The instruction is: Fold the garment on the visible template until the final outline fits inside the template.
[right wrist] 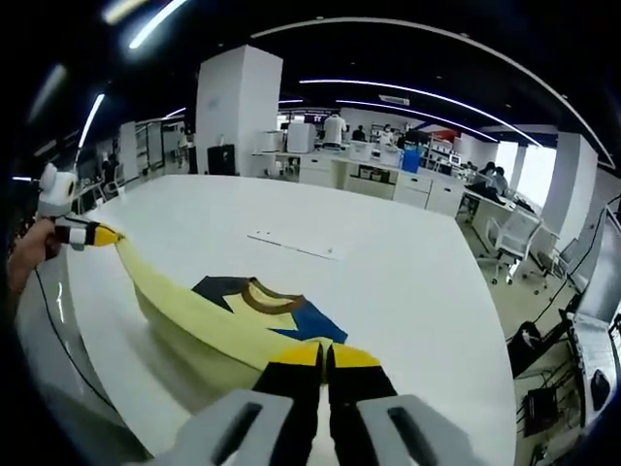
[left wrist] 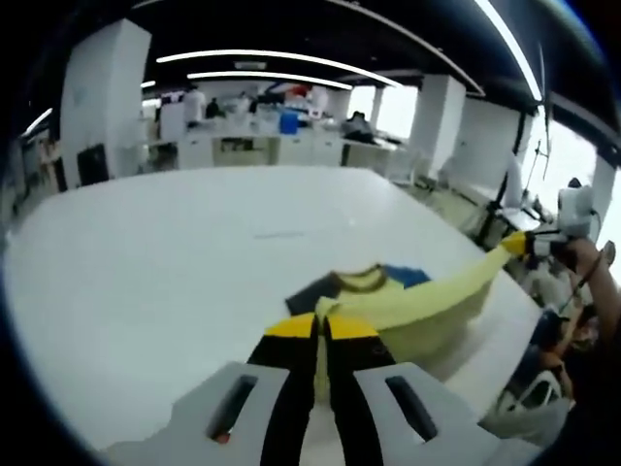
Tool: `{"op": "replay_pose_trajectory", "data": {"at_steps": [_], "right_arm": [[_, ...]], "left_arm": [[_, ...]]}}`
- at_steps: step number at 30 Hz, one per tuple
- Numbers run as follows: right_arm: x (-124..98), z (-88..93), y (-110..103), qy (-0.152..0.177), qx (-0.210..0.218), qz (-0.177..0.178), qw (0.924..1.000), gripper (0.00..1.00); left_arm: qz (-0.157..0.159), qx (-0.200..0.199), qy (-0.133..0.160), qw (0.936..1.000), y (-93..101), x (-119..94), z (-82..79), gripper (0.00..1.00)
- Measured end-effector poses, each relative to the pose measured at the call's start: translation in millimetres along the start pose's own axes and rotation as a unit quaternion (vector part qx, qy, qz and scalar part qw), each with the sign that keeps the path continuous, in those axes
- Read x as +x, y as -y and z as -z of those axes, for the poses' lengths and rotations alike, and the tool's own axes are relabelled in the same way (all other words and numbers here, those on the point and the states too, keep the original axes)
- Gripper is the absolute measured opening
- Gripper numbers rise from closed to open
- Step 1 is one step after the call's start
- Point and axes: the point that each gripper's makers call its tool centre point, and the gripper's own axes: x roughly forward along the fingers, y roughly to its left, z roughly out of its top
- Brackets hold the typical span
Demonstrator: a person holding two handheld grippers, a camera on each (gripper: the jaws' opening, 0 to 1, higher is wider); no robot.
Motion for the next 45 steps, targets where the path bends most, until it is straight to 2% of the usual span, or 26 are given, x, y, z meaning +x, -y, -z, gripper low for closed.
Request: {"op": "replay_pose_trajectory", "data": {"at_steps": [11,17,21,26,39,45], "right_arm": [[28.1,-7.5,9.8,0.007,0.006,0.008,0.9999,0.0],[44.1,-16.5,15.8,0.016,0.007,0.009,0.9998,0.0],[57.3,-20.4,20.0,0.017,0.007,0.01,0.9998,0.0],[72.4,-23.3,24.9,0.019,0.014,0.012,0.9996,0.0],[110.2,-25.5,38.8,0.02,0.036,0.024,0.9989,0.0],[130.5,-20.7,43.5,0.012,0.044,0.028,0.9986,0.0]], "left_arm": [[-0.015,-0.023,0.025,0.9993,-9.8,23.9,-13.8,0.0],[-0.026,-0.03,0.025,0.9989,-17.1,36.9,-17.3,0.0],[-0.034,-0.049,0.024,0.9979,-23.2,47.1,-19.7,0.0],[-0.036,-0.06,0.036,0.9969,-27.0,59.7,-24.2,0.0],[-0.051,-0.084,0.043,0.9942,-40.6,99.9,-29.2,0.0],[-0.06,-0.103,0.04,0.992,-49.5,119.0,-22.7,0.0]]}}
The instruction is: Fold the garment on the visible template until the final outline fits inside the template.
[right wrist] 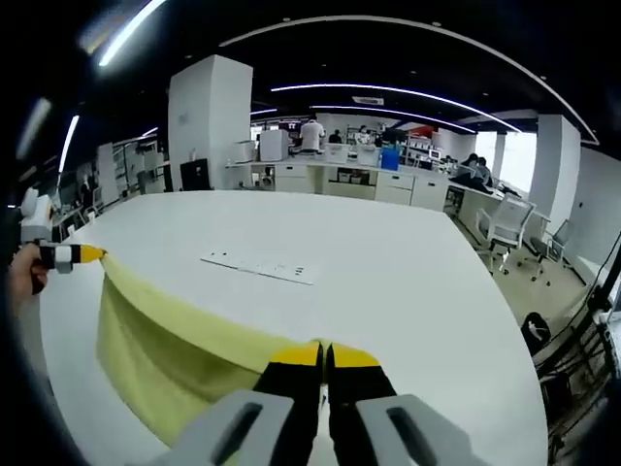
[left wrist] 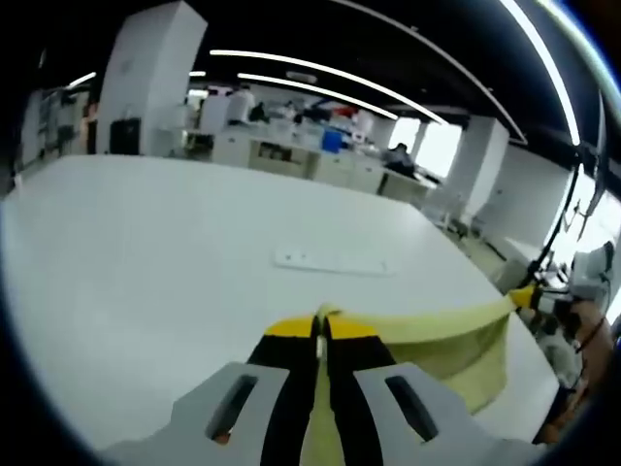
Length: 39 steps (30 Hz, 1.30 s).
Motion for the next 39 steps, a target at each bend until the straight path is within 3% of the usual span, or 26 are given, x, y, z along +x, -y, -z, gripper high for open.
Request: {"op": "replay_pose_trajectory", "data": {"at_steps": [5,9,22,29,39], "right_arm": [[20.7,10.1,1.1,-0.015,0.006,0.003,0.9999,0.0],[33.2,18.2,0.1,-0.024,0.009,0.006,0.9996,0.0],[70.1,58.6,3.2,-0.067,0.014,0.026,0.9974,0.0],[84.9,70.2,3.9,-0.074,0.014,0.031,0.9967,0.0],[94.2,82.5,4.3,-0.091,0.013,0.032,0.9953,0.0]], "left_arm": [[-0.01,-0.005,-0.015,0.9998,-7.7,16.1,12.3,0.0],[-0.023,0.022,-0.023,0.9992,-13.7,26.5,21.4,0.0],[-0.031,0.017,-0.048,0.9982,-27.8,59.0,54.1,0.0],[-0.041,0.023,-0.058,0.9972,-34.1,71.8,66.4,0.0],[-0.058,-0.007,-0.076,0.9954,-43.3,80.7,82.8,0.0]]}}
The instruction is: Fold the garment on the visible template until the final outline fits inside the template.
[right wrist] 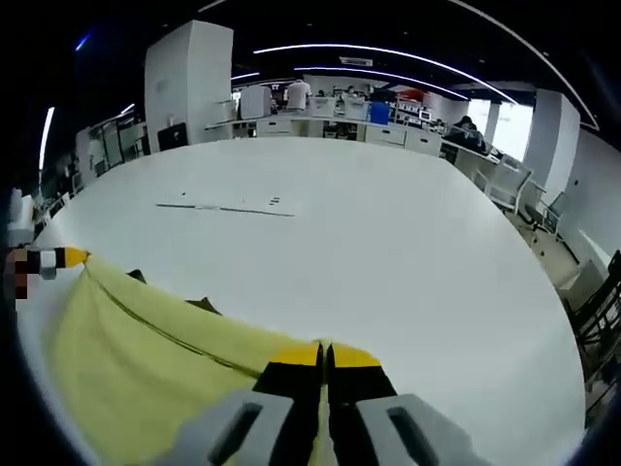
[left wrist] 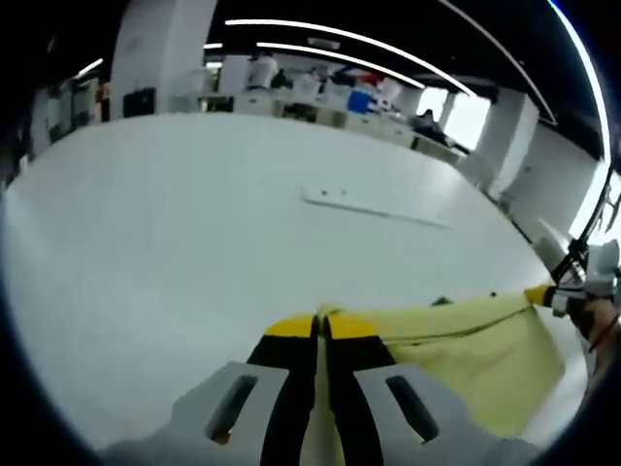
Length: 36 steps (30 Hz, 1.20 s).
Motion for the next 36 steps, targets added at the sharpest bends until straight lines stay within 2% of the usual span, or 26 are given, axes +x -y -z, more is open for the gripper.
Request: {"op": "replay_pose_trajectory", "data": {"at_steps": [14,18,20,22,25,28,30,33,36], "right_arm": [[9.1,6.9,1.0,-0.007,0.01,-0.004,0.9999,0.0],[7.5,6.4,2.0,-0.006,0.018,-0.013,0.9997,0.0],[3.3,4.7,4.4,0.0,0.027,-0.014,0.9995,0.03],[-1.1,2.4,4.8,0.006,0.026,-0.019,0.9995,0.08],[-9.7,2.9,4.1,0.008,0.016,-0.031,0.9994,0.16],[-17.8,-1.9,-0.5,0.025,0.014,-0.055,0.9981,0.21],[-23.5,-2.2,-2.2,0.027,-0.011,-0.066,0.9974,0.22],[-27.2,-2.8,-3.4,0.034,-0.039,-0.073,0.996,0.22],[-20.1,4.4,3.0,0.02,-0.078,-0.055,0.9952,0.23]], "left_arm": [[0.002,-0.005,-0.003,1.0,0.5,8.1,6.7,0.0],[0.009,0.033,0.004,0.9994,2.3,7.1,2.5,0.02],[0.005,0.057,0.009,0.9983,-2.1,5.5,-0.8,0.1],[0.019,0.061,0.009,0.9979,-1.3,5.0,-1.1,0.26],[0.045,0.097,0.012,0.9942,-1.1,0.5,0.4,0.31],[0.07,0.113,0.009,0.9911,-1.4,-0.8,4.4,0.35],[0.087,0.126,0.007,0.9882,-0.4,-3.2,6.9,0.35],[0.105,0.174,0.006,0.9791,-0.1,-3.5,8.9,0.37],[0.112,0.213,-0.005,0.9707,3.3,2.5,13.9,0.37]]}}
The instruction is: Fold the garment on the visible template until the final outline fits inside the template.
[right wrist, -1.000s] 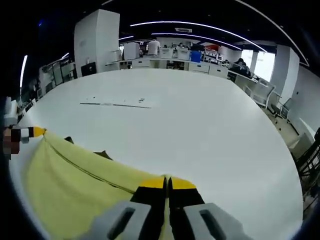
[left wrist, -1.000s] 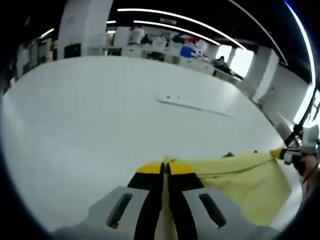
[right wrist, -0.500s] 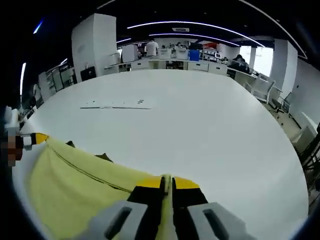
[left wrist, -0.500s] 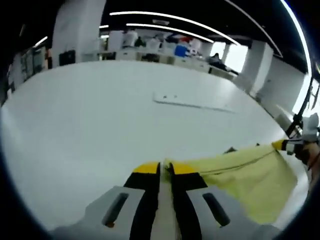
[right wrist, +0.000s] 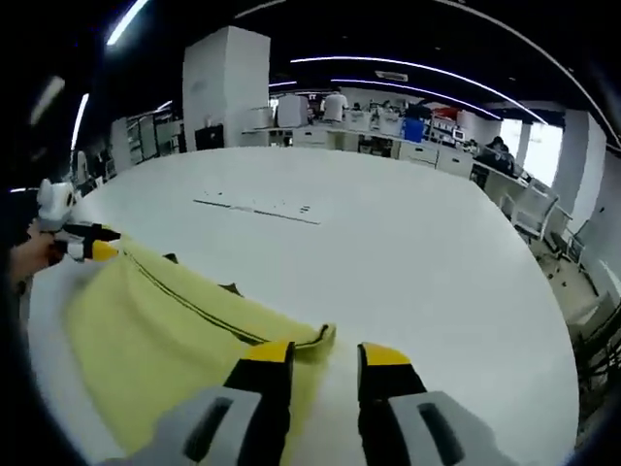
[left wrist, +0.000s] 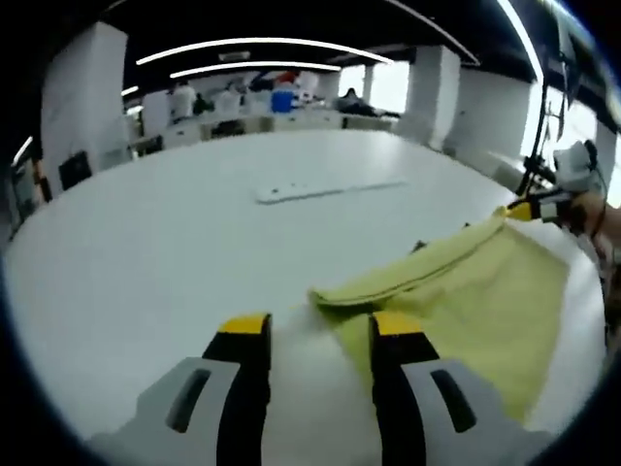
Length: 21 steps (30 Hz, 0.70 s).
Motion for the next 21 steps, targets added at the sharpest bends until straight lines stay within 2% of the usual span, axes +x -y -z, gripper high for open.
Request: {"op": "replay_pose_trajectory", "data": {"at_steps": [3,5,8,11,15,18,21], "right_arm": [[8.0,2.0,-1.9,0.001,0.0,-0.001,1.0,0.24],[14.1,3.2,-0.8,-0.001,0.005,0.0,1.0,0.25],[20.5,-0.7,2.2,0.01,0.025,0.006,0.9996,0.27],[26.6,-5.0,6.3,0.022,0.04,0.01,0.9989,0.29],[33.3,-4.8,13.6,0.028,0.084,0.021,0.9959,0.31],[35.1,-15.3,21.7,0.056,0.124,0.035,0.9901,0.31],[34.6,-18.9,26.3,0.055,0.122,0.043,0.99,0.31]], "left_arm": [[-0.007,0.008,-0.002,0.9999,1.4,7.9,-0.1,0.35],[-0.015,-0.006,0.002,0.9999,-1.7,12.6,-1.7,0.35],[-0.033,-0.005,0.0,0.9995,-8.0,19.7,-2.9,0.42],[-0.047,-0.023,0.006,0.9986,-12.9,23.1,-7.4,0.43],[-0.058,-0.046,0.011,0.9972,-19.0,28.7,-9.7,0.46],[-0.07,-0.062,0.02,0.9954,-23.3,31.4,-14.2,0.46],[-0.079,-0.093,0.031,0.9921,-27.5,33.0,-20.0,0.48]]}}
